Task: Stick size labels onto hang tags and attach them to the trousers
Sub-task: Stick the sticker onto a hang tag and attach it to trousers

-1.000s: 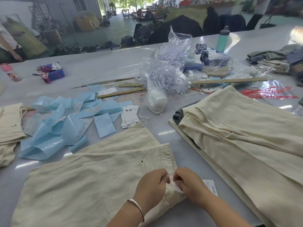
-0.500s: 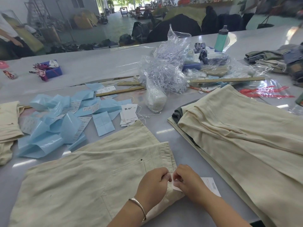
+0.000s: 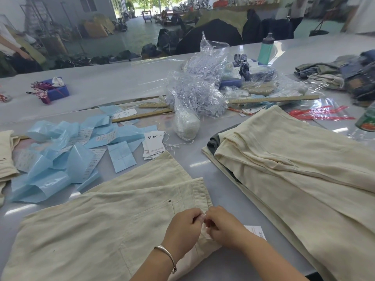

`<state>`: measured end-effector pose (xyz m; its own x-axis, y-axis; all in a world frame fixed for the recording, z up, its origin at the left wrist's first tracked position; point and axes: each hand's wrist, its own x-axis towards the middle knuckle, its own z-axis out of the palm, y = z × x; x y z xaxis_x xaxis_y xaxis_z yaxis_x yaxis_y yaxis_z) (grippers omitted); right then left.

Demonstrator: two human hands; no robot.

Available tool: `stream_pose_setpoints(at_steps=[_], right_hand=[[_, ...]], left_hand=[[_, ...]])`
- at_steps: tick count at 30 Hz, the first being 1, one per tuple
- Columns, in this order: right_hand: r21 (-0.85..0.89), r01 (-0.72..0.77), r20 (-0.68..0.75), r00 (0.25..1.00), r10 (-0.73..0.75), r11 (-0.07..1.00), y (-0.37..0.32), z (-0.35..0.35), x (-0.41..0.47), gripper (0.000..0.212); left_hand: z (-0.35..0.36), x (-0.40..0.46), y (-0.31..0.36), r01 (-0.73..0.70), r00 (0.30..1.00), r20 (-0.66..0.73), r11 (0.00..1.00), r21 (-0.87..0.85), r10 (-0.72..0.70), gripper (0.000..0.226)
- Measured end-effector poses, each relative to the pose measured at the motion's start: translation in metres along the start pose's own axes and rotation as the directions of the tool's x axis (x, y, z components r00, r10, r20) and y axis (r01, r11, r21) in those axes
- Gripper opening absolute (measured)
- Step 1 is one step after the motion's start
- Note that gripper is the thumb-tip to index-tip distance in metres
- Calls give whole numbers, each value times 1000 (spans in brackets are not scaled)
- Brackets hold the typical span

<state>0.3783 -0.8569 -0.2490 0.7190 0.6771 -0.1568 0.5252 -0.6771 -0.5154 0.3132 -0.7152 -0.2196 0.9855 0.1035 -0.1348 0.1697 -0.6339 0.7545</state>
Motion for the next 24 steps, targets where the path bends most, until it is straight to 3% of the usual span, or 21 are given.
stream_pose_setpoints(at_steps=[3, 6, 8, 12, 15, 21, 24], right_hand=[[380, -105, -137, 976, 168, 919, 3, 2, -7, 21], [822, -64, -186, 909, 373, 565, 1, 0, -13, 20], [945, -43, -113, 887, 447, 325, 1, 0, -14, 24], [998, -36, 15, 904, 428, 42, -2, -5, -17, 21], [985, -85, 131, 934, 334, -148, -8, -8, -19, 3], [949, -116, 197, 945, 263, -293, -9, -9, -21, 6], [952, -110, 186, 949, 256, -286, -9, -11, -22, 6]], left_hand=[[-2, 0, 0, 25, 999, 39, 1000, -17, -24, 27], [-3, 0, 2, 23, 997, 68, 999, -34, -21, 31], [-3, 1, 5, 3, 997, 76, 999, -41, 0, 29], [-4, 1, 13, -29, 997, 75, 997, -67, 34, 32], [-5, 0, 17, -54, 996, 69, 994, -99, 61, 30], [-4, 0, 21, -86, 995, 42, 989, -120, 92, 26], [-4, -1, 21, -88, 995, 31, 990, -113, 92, 27]])
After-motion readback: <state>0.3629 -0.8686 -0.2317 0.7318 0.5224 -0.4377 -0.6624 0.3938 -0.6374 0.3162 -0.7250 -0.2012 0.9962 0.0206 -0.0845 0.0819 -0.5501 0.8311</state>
